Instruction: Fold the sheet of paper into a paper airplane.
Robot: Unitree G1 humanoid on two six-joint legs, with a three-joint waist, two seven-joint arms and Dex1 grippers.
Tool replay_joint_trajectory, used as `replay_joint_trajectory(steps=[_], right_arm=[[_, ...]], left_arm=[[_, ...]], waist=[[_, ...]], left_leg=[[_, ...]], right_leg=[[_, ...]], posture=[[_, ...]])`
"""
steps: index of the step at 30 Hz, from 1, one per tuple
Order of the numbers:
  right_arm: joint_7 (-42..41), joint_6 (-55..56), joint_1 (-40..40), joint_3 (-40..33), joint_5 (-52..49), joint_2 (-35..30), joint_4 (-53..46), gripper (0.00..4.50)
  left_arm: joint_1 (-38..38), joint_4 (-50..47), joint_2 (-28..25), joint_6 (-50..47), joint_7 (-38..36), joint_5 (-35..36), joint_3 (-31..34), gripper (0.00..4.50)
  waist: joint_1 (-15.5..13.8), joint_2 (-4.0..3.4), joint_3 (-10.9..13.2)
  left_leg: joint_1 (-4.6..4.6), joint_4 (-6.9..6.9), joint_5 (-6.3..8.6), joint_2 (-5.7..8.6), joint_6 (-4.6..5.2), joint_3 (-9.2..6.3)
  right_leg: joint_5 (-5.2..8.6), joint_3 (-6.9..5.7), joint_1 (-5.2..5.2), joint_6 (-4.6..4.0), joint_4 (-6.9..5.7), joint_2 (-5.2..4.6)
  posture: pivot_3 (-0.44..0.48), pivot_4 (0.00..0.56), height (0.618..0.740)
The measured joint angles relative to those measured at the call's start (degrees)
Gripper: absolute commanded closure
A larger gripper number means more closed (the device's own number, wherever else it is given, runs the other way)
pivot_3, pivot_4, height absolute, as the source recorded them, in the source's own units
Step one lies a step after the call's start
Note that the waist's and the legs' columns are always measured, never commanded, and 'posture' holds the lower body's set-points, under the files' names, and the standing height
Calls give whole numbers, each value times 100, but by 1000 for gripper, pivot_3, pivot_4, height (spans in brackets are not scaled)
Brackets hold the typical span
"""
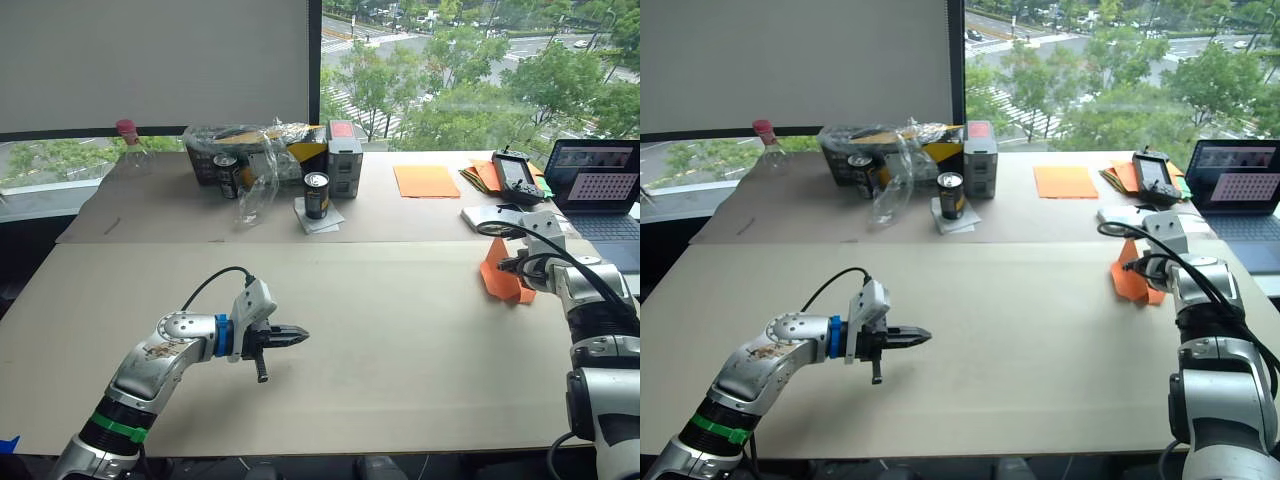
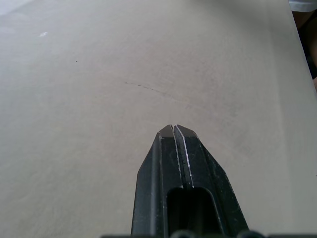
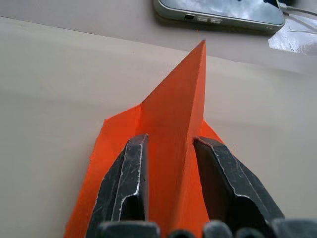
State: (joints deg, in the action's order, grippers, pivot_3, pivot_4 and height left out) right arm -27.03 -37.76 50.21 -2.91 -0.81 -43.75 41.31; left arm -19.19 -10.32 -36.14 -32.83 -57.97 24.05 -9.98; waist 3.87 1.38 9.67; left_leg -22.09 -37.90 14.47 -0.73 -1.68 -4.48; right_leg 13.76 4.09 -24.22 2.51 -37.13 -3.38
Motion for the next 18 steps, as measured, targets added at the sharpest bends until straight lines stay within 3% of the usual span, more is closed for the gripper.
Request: replay_joint_trajectory(steps=[5,12,15,18], right_arm=[[-479,-739,-220,-11,-168,-266,-1291,80],[-1360,-1391,-881,-232,-942,-518,-3484,36],[-1761,-1054,-1606,-328,-1347,-441,-4608,36],[-1898,-419,-2614,-410,-1644,92,-5562,36]], left_arm=[[-7,3,-5,-3,-73,86,101,4500],[-48,67,-116,-75,-162,205,316,4500],[-60,154,-124,-75,-122,197,361,4500],[-27,194,-124,-48,74,151,483,4500]], waist=[[-8,-5,0],[-39,-5,0],[-62,-4,-1],[-102,-3,-1]], left_leg=[[-1,0,0,0,0,-2],[-1,0,0,0,1,-4],[-1,-1,0,-1,1,-7],[0,-3,0,-3,1,-6]], right_leg=[[0,-1,0,0,-1,0],[1,-4,1,2,1,1],[1,-7,3,2,1,1],[1,-6,3,3,-3,1]], posture=[[0,150,732],[0,150,732],[0,150,732],[0,150,732]])
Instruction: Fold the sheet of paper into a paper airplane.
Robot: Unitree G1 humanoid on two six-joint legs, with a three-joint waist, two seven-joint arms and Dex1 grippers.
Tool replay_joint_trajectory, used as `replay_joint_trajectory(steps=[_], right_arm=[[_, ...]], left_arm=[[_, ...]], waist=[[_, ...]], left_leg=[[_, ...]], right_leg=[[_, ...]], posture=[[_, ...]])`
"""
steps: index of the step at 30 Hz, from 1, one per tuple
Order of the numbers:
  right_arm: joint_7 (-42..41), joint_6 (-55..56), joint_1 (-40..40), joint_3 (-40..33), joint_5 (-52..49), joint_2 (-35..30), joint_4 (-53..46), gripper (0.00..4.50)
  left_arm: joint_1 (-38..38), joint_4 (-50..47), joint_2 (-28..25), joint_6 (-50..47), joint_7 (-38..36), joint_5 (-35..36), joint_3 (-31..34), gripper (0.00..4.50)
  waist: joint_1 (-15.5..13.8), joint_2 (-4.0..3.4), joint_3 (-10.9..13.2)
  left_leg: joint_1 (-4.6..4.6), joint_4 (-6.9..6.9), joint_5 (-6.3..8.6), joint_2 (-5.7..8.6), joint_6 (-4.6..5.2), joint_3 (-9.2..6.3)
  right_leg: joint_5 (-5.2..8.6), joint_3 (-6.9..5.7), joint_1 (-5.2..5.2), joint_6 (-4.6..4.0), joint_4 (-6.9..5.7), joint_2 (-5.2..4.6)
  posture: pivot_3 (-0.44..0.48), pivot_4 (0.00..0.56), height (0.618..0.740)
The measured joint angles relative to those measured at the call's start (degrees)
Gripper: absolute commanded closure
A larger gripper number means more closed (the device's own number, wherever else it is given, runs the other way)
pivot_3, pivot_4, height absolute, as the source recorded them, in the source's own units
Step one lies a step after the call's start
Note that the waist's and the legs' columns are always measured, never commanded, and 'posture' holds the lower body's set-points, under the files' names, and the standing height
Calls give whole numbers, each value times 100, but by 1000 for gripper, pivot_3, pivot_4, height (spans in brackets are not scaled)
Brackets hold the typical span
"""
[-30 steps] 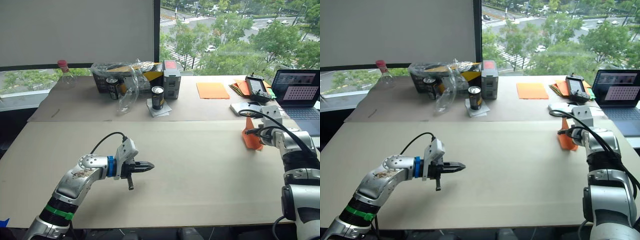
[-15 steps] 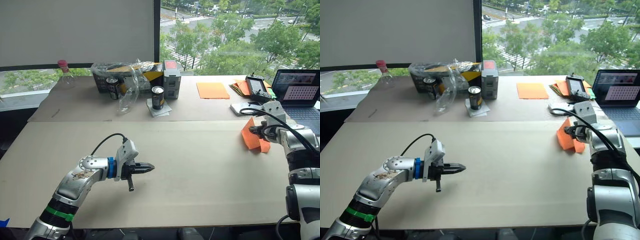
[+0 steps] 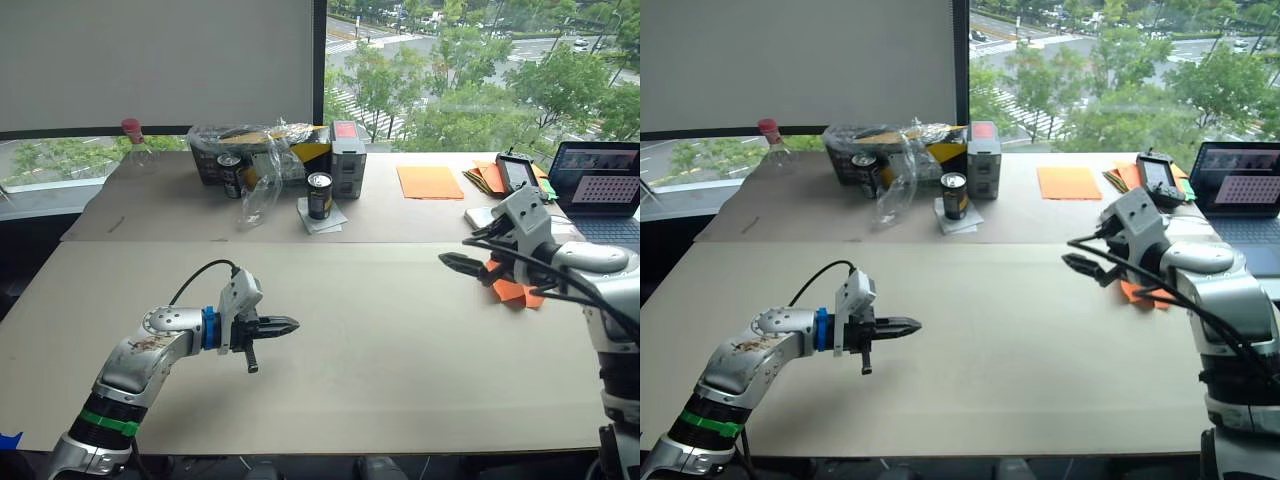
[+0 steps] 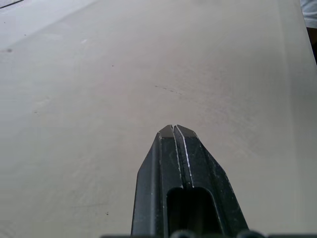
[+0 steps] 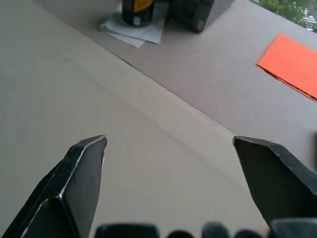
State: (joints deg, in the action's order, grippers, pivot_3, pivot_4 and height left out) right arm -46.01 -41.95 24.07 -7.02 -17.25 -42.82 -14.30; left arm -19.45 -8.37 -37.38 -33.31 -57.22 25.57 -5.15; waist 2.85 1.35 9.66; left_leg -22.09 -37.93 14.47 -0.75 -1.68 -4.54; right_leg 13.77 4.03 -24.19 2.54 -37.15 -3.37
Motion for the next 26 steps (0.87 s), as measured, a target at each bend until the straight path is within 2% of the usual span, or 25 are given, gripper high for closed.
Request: replay_joint_trajectory(steps=[6,11,21,26], right_arm=[[261,179,-664,-36,-273,574,-568,36],[513,311,-1334,257,-241,952,-559,36],[936,970,-1483,470,-85,1556,-467,36],[1009,1313,-1723,642,54,1689,-258,36]], left_arm=[[477,-14,133,389,301,-87,357,4500],[1094,-135,438,849,713,-320,412,4500],[1367,-247,974,1227,1293,-564,389,4500],[1362,-93,1040,1395,1456,-722,397,4500]], waist=[[-35,0,0],[-56,-1,0],[-51,-1,0],[-51,-1,-1]], left_leg=[[7,-10,-1,-1,-2,1],[4,-9,-1,1,-2,1],[13,-11,-4,-1,-6,1],[13,-11,-4,0,-6,2]], right_leg=[[-5,2,7,0,-2,0],[-5,2,5,-1,-1,-2],[-11,1,12,-4,-2,3],[-11,2,12,-4,-2,2]], posture=[[0,150,732],[0,150,732],[0,150,732],[0,150,732]])
